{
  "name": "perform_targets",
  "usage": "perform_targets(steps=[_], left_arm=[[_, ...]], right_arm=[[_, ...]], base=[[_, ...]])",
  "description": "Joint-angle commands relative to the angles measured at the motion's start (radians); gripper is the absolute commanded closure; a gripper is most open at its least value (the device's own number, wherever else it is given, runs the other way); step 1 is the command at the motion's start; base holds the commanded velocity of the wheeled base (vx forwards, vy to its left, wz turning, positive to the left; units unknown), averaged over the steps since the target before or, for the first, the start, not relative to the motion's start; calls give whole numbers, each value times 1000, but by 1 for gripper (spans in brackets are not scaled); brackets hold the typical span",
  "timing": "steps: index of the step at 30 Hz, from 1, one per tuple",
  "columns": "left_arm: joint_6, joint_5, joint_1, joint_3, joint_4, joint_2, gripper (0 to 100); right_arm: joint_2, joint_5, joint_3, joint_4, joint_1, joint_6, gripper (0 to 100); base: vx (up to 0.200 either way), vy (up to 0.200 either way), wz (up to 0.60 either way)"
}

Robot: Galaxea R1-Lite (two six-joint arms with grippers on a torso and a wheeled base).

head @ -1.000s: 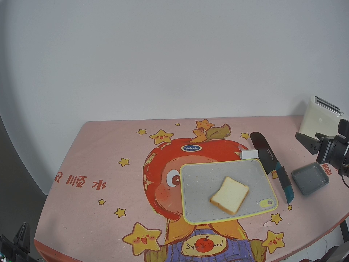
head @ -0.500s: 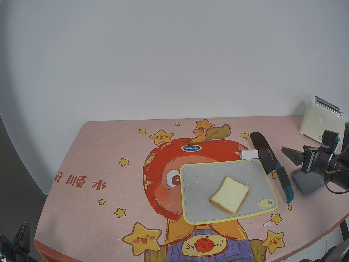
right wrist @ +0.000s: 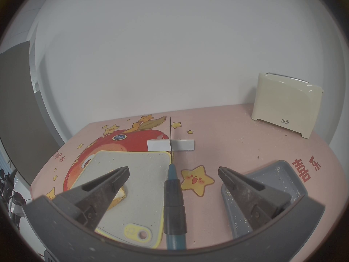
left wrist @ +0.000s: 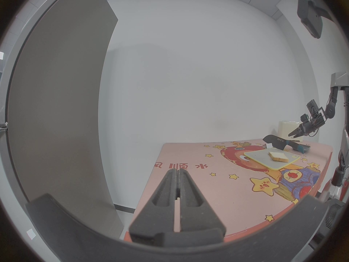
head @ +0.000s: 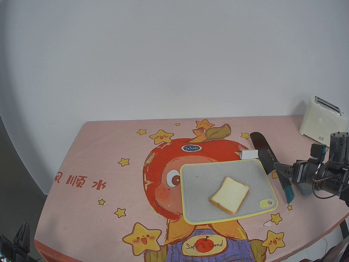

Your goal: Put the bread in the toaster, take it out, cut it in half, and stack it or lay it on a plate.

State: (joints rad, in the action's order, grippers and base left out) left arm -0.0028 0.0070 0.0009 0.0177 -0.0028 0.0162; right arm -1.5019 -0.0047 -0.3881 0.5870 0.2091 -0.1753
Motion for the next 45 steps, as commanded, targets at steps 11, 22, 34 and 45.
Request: perform_targets(steps=[11, 22, 34, 45], left_arm=[[0, 1, 1, -18, 0, -10, 100], [0, 1, 1, -18, 0, -10, 100], [0, 1, 1, -18, 0, -10, 100], [0, 1, -1, -18, 0, -10, 100]], right_arm=[[-132, -1, 40, 146, 4, 2, 0], [-175, -6, 60, 215, 13, 2, 0], [-175, -8, 78, 215, 18, 16, 0], [-193, -8, 86, 215, 19, 17, 0]], base=[[0, 0, 0], [0, 0, 0], [0, 0, 0], [0, 0, 0]])
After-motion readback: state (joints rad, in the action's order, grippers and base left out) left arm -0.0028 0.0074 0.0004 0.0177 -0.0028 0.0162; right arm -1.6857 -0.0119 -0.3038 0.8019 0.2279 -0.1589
